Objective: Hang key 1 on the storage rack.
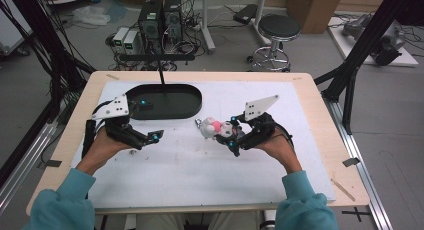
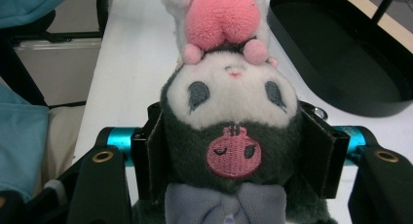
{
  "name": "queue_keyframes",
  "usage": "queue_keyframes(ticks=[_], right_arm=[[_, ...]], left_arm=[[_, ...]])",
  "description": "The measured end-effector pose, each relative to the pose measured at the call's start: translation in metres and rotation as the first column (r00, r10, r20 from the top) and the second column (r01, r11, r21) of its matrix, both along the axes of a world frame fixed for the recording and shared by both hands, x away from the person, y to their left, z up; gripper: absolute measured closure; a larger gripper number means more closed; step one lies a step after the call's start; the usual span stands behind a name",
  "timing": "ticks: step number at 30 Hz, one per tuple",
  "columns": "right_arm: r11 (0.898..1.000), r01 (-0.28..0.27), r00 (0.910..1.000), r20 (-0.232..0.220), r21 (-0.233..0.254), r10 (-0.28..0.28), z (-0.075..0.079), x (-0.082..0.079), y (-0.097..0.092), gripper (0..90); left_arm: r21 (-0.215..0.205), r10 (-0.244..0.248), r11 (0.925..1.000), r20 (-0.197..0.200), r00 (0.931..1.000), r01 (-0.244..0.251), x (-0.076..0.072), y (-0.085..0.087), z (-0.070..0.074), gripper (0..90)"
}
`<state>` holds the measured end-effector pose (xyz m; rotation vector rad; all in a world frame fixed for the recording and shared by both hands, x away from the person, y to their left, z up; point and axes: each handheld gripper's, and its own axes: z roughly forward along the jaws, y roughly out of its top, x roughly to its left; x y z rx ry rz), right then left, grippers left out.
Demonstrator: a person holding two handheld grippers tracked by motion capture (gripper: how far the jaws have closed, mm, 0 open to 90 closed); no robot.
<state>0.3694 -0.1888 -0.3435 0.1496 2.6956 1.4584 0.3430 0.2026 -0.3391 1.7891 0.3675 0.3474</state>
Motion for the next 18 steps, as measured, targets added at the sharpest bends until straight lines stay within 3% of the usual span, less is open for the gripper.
queue_keyframes(ticks=[9, 18], right_arm=[[0.999, -0.031, 0.9994, 0.015, 0.019, 0.031, 0.010, 0.002, 0.015, 37.2], [0.999, -0.047, 0.9987, 0.018, 0.019, 0.047, 0.009, 0.002, 0.023, 37.2]], left_arm=[[0.027, -0.060, 0.9978, -0.001, 0.9982, 0.060, 0.005, -0.023, 0.009, 1.9], [0.070, -0.128, 0.9892, -0.012, 0.9916, 0.129, 0.008, -0.049, 0.011, 1.9]])
